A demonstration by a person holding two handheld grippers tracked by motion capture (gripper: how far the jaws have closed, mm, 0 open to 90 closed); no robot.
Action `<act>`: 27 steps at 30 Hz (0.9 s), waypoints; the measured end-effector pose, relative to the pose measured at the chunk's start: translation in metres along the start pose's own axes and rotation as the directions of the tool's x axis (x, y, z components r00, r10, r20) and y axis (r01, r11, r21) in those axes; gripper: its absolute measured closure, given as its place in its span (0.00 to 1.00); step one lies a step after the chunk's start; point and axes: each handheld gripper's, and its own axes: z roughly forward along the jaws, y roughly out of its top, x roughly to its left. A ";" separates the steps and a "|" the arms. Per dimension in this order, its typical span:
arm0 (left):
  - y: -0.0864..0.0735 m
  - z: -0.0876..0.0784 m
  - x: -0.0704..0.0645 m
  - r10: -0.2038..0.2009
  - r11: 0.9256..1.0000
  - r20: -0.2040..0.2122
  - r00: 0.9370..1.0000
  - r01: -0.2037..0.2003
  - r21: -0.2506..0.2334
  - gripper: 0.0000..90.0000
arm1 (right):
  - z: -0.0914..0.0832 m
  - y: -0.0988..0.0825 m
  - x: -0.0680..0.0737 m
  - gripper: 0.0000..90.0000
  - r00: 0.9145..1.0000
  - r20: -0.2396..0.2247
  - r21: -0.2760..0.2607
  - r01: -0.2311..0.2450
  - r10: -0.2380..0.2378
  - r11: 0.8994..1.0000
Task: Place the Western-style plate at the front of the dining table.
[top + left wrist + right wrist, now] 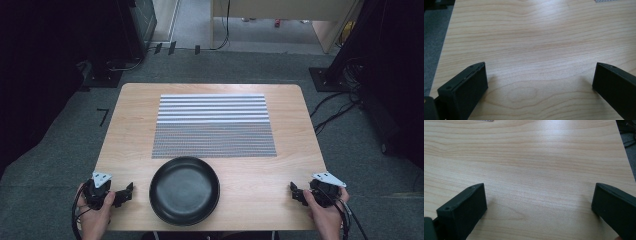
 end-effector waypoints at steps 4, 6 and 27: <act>0.000 0.000 0.001 -0.014 1.000 -0.012 1.000 0.014 -0.002 0.00 | 0.000 0.000 -0.001 0.00 1.000 -0.008 -0.004 -0.014 0.014 1.000; 0.001 -0.002 0.002 -0.031 0.999 -0.004 1.000 0.031 -0.010 0.00 | -0.001 0.000 -0.002 0.02 1.000 -0.005 -0.014 -0.023 0.023 1.000; 0.016 -0.033 -0.028 -0.043 0.993 0.100 0.994 0.054 -0.110 0.00 | -0.012 0.018 0.022 0.14 1.000 0.004 -0.106 -0.012 0.013 0.994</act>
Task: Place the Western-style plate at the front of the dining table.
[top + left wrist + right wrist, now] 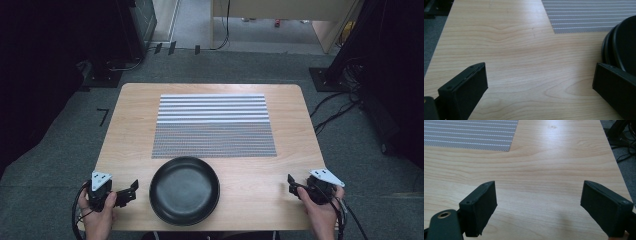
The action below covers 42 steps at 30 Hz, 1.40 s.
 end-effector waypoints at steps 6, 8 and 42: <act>0.002 -0.001 -0.011 0.017 1.000 0.041 0.999 -0.017 0.007 0.00 | -0.005 0.007 0.016 0.14 0.999 -0.033 -0.020 0.017 -0.018 1.000; 0.003 -0.003 -0.014 0.018 1.000 0.055 0.998 -0.019 0.001 0.00 | -0.006 0.008 0.021 0.14 0.999 -0.044 -0.025 0.020 -0.021 0.999; 0.007 -0.004 -0.053 0.038 0.999 0.198 0.979 -0.037 -0.007 0.04 | -0.004 0.031 0.102 0.21 0.982 -0.174 -0.099 0.062 -0.078 0.993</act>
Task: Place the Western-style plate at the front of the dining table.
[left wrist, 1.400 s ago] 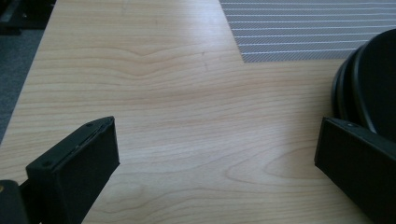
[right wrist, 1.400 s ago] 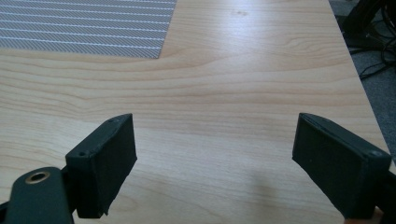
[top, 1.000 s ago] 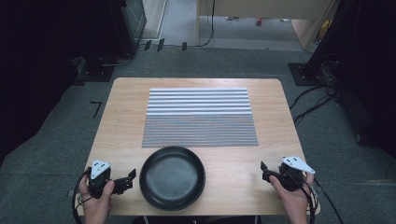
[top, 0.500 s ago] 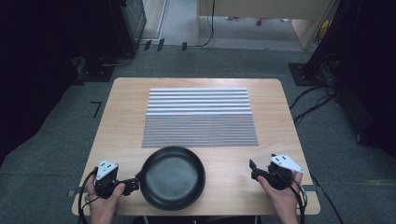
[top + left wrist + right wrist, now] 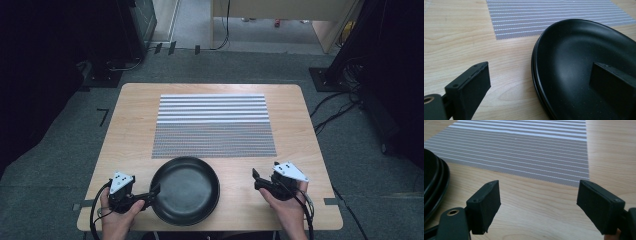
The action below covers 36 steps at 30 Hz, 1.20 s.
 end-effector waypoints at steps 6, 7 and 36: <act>0.000 0.001 -0.002 0.001 1.000 0.007 1.000 -0.001 0.003 0.09 | 0.005 0.005 0.015 0.21 0.999 -0.036 -0.001 -0.007 0.007 1.000; 0.000 0.001 -0.003 0.002 1.000 0.005 1.000 -0.002 -0.001 0.09 | 0.006 0.006 0.018 0.21 0.999 -0.042 -0.001 -0.005 0.005 1.000; -0.008 0.002 -0.001 -0.061 0.998 -0.002 0.998 0.061 0.019 0.57 | 0.034 0.010 0.092 0.76 0.934 -0.355 0.007 -0.043 0.043 0.999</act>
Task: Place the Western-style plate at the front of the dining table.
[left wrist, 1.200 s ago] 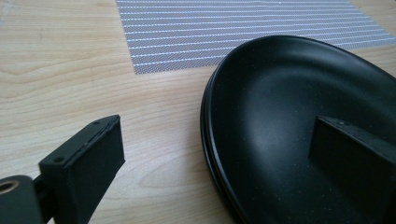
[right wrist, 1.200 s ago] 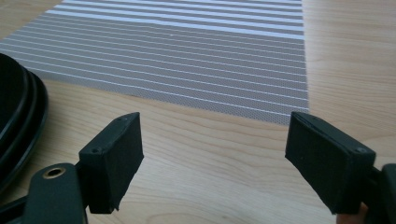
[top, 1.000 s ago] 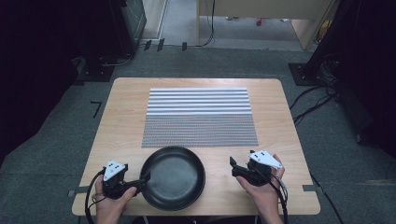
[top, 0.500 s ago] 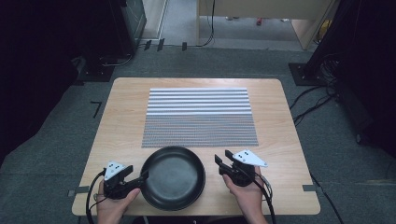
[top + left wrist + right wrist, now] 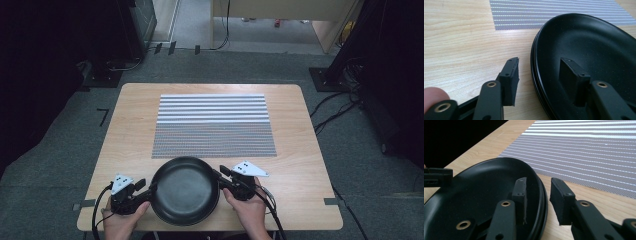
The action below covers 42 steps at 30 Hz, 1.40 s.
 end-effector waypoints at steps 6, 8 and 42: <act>-0.002 -0.001 0.002 -0.008 1.000 0.036 0.999 0.008 -0.003 0.64 | 0.006 -0.008 0.002 0.75 1.000 0.011 0.041 0.013 -0.014 0.999; -0.002 -0.001 0.002 -0.009 1.000 0.042 0.999 0.009 0.000 0.64 | 0.006 -0.009 0.002 0.77 1.000 -0.003 0.037 0.001 0.000 0.999; -0.008 0.001 0.007 -0.024 0.998 0.084 0.996 0.018 0.063 0.78 | -0.004 -0.024 0.004 0.93 0.979 0.017 0.100 -0.202 0.201 0.974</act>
